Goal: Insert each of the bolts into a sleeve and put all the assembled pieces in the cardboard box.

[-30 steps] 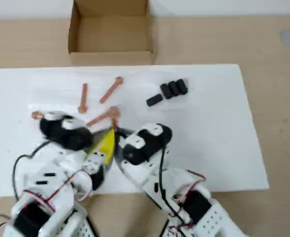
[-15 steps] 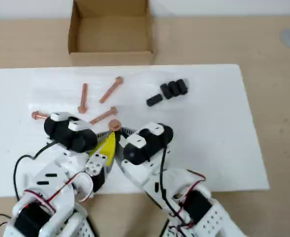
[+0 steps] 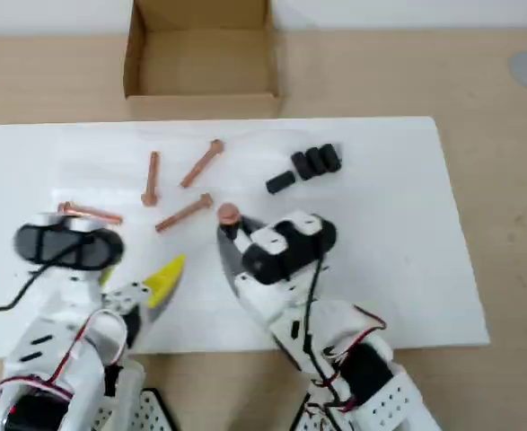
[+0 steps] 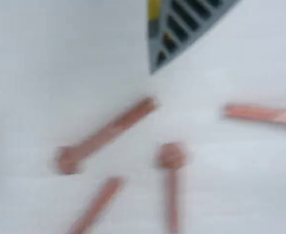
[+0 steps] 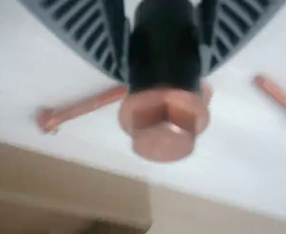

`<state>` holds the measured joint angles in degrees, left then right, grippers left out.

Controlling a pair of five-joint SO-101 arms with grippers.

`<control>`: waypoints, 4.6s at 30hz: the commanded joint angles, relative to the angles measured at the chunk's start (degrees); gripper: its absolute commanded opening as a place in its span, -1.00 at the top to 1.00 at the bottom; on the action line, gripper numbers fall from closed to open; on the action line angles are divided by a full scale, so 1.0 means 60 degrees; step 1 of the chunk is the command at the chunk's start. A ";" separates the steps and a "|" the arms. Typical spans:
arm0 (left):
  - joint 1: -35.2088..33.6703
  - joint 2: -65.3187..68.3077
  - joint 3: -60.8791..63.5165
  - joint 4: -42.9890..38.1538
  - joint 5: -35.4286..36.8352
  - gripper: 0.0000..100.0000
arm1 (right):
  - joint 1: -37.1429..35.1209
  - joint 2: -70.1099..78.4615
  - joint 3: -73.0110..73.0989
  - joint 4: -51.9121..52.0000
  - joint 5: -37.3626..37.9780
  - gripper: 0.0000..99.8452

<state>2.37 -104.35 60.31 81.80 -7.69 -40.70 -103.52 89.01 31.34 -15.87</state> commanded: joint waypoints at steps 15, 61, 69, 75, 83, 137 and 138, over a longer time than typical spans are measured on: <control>-0.2696 0.3905 0.0850 -0.3267 0.2432 0.36 | 0.2073 1.2315 -1.1875 -0.1553 -0.0117 0.98; -0.2696 0.4681 0.1949 -0.4176 0.2960 0.36 | 0.2791 2.9429 -2.7597 0.0147 0.1363 0.98; -0.2696 0.4681 0.1949 -0.4161 0.2960 0.36 | 0.3040 2.9443 -2.7597 0.0908 0.1377 0.97; -0.2696 0.4740 0.1949 -0.4161 0.2960 0.36 | 0.3700 2.9429 -2.7597 0.1158 0.1392 0.97; -0.2696 0.4696 0.1949 -0.3883 0.2960 0.36 | 0.4110 2.9414 -2.7612 0.1773 0.2066 0.97; -0.4366 1.8088 -0.7018 -0.3209 0.7590 0.37 | 0.4051 2.6454 -3.0747 0.8396 0.2066 0.43; -0.4366 1.8396 -0.7136 -0.3267 0.7590 0.37 | 0.4051 2.6425 -3.0747 0.8440 0.2066 0.43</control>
<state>-23.47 2.55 22.42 62.11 37.05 -16.70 61.32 -92.44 81.27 -3.74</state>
